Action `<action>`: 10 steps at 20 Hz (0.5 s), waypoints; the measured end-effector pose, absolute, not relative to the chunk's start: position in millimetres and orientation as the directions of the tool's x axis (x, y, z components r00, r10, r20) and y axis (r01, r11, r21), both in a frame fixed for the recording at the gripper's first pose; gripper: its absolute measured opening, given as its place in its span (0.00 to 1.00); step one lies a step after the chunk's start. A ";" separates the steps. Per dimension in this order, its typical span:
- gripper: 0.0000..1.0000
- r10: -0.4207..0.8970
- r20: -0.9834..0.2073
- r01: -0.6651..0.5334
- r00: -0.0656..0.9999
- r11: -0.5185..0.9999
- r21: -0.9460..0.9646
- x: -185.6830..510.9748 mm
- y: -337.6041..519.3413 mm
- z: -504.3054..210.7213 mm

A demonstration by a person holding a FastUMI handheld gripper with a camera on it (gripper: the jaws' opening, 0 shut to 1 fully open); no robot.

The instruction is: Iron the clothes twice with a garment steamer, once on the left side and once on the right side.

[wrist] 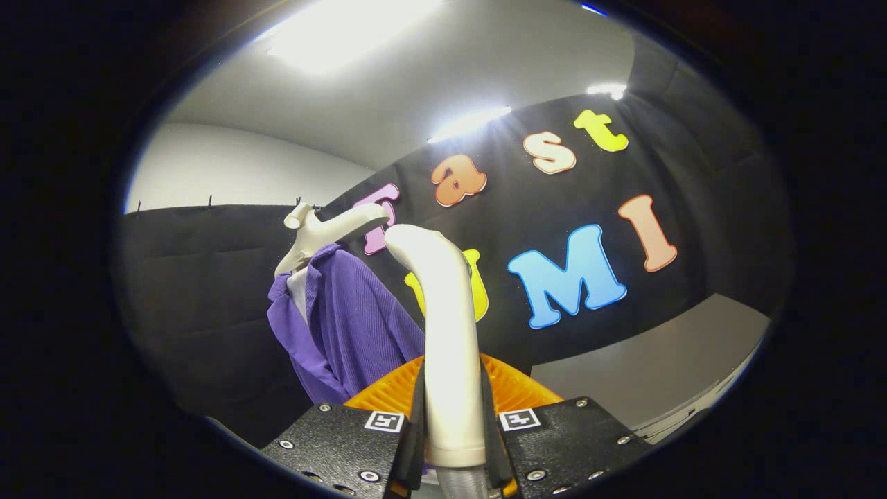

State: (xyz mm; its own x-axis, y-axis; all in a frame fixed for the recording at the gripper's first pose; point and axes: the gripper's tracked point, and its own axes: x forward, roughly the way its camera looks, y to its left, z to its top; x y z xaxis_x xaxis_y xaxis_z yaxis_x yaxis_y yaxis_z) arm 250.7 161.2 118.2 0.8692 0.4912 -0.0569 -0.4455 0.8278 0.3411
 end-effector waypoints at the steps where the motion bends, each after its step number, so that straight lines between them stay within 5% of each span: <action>1: 0.35 0.482 -0.029 -0.449 0.876 0.835 0.318 252.0 168.4 122.9; 10: 0.36 0.417 0.125 -0.431 0.900 0.895 0.117 233.0 236.9 153.1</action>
State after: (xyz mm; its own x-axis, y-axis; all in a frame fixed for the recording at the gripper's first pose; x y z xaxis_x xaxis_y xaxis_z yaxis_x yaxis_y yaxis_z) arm 233.0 236.9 153.1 0.9000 0.4174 0.1255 -0.4313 0.8945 0.1174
